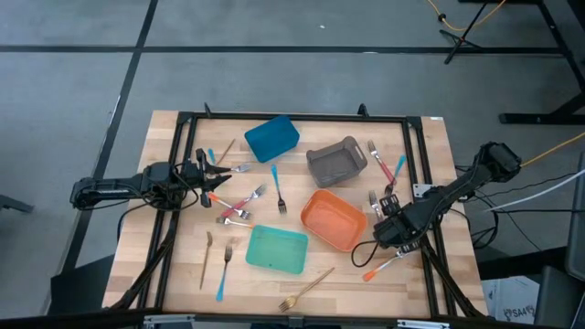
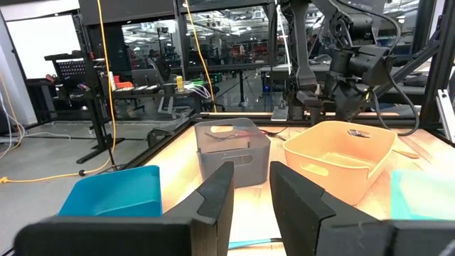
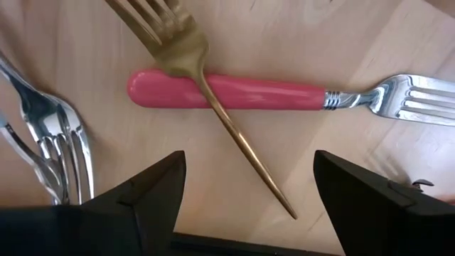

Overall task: Sort silverware by color (type)
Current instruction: Put the gold fork into the orange bin

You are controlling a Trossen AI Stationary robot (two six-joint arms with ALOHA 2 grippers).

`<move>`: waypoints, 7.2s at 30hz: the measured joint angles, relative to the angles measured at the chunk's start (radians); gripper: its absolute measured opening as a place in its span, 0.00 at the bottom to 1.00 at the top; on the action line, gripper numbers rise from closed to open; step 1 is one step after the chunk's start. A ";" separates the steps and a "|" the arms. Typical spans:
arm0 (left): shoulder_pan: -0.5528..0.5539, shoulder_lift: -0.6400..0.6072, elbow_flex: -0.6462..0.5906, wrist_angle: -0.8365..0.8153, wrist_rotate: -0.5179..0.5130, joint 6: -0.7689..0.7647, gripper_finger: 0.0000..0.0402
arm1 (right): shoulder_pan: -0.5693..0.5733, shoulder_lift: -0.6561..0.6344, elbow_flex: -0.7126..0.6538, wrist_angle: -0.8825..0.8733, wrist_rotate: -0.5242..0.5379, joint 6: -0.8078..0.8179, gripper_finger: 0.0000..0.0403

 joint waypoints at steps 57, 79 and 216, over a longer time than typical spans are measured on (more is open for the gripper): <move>0.000 0.000 0.000 0.000 0.000 0.000 0.21 | 0.001 0.215 -0.002 0.013 -0.091 -0.032 0.38; 0.000 0.000 0.000 0.000 0.000 0.000 0.21 | 0.001 0.216 -0.004 0.009 -0.079 -0.032 0.18; 0.000 0.000 0.000 0.000 0.000 0.000 0.21 | -0.797 0.212 0.679 0.091 -0.158 -0.643 0.01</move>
